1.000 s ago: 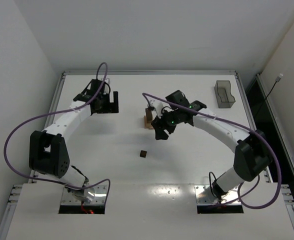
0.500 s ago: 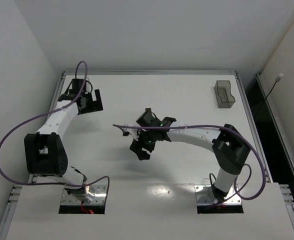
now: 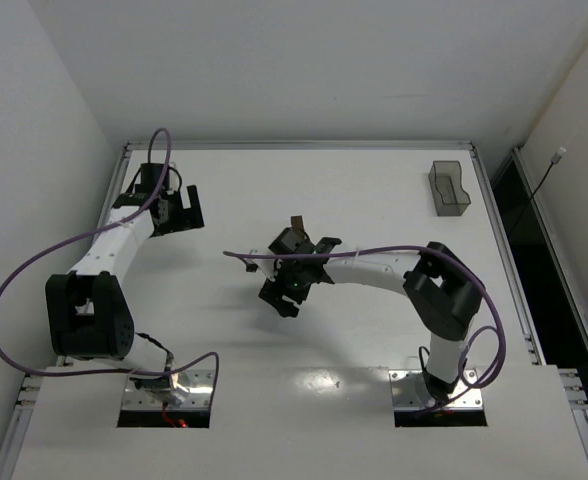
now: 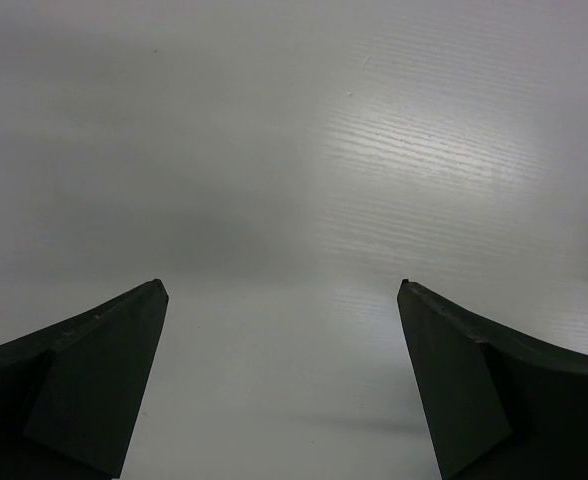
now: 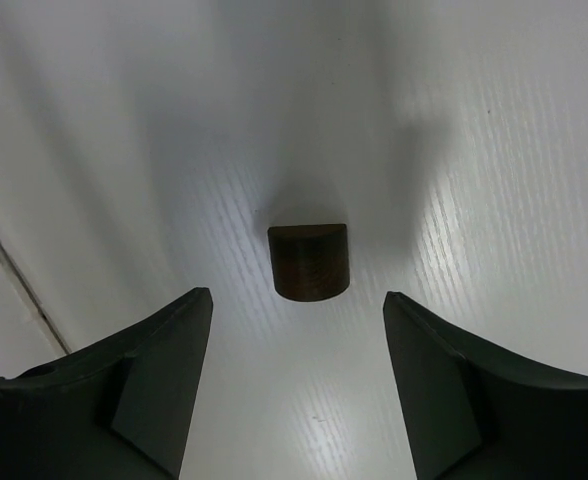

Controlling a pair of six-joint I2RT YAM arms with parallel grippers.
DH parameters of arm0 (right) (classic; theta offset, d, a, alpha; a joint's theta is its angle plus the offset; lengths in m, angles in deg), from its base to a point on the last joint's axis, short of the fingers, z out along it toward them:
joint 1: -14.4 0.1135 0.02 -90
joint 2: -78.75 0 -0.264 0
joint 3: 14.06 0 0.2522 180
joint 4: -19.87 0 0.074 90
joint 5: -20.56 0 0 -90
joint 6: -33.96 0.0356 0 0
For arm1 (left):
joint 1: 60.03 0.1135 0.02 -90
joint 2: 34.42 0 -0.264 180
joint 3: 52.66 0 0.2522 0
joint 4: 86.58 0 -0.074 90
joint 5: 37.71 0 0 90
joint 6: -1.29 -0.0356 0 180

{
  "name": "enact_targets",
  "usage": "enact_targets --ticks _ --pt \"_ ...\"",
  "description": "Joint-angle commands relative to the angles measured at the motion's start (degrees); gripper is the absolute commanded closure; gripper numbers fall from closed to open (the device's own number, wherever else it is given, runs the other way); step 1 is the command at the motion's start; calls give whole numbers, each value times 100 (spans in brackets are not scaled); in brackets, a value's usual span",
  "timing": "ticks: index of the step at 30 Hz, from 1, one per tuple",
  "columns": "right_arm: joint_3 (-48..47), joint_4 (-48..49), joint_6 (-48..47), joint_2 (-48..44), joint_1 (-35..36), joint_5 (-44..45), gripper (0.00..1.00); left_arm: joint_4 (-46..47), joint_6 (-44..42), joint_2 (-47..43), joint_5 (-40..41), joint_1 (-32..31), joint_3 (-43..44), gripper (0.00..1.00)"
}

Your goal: Build the wood block tower

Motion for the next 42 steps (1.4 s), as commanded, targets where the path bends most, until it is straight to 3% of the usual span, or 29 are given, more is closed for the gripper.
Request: enact_targets --ticks 1,6,10,15,19,23,28,34,42 --pt "130 225 -654 -430 55 -244 32 45 -21 -171 -155 72 -54 0" --pt "524 -467 -2699 -1237 -207 -1877 25 -17 -196 4 -427 72 -2 0" --pt "965 -1135 -5397 -2012 -208 -2388 18 -79 -196 119 -480 72 156 0" --pt "160 -2592 -7586 -1365 -436 -2801 19 -79 -196 232 -542 72 210 0" --pt "-686 -3481 -8764 -531 -489 -2855 23 -79 -196 233 -542 72 271 0" --pt "-1441 -3905 -9575 77 -542 -2723 27 -79 -196 286 -480 72 333 0" --pt "-1698 -4214 -10437 404 -542 -2460 33 -79 -196 286 -427 177 333 0" --pt "-960 -3292 -10702 229 -489 -2152 36 -79 -196 286 -427 230 333 0" --pt "-1293 -3176 -10755 693 -489 -2090 37 -79 -196 461 -427 283 499 0"
